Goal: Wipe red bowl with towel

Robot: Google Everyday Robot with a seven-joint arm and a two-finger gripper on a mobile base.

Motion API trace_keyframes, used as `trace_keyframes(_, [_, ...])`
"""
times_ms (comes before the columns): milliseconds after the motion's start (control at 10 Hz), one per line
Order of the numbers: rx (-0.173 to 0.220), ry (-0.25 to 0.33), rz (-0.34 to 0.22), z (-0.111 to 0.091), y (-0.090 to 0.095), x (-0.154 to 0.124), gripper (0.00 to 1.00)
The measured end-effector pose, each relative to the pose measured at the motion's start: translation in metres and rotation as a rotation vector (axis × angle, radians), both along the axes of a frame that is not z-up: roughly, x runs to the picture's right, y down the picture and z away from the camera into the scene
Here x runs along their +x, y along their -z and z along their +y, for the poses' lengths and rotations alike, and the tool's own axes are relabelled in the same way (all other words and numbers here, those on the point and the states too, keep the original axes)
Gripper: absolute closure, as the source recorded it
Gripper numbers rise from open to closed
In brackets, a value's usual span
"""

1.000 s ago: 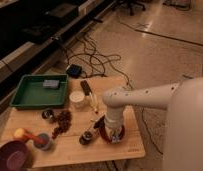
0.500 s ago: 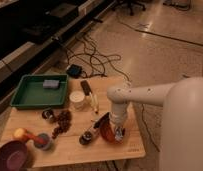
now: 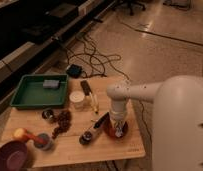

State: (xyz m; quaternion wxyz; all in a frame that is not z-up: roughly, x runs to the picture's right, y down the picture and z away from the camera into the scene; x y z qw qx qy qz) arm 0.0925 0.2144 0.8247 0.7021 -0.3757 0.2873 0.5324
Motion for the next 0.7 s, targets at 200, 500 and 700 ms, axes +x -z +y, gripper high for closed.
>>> trace_keyframes(200, [0.023, 0.013, -0.017, -0.013, 0.001, -0.014, 1.00])
trace_keyframes(500, [0.045, 0.030, -0.050, -0.024, 0.013, -0.029, 1.00])
trace_keyframes(700, [0.043, 0.048, -0.093, -0.018, 0.028, -0.040, 1.00])
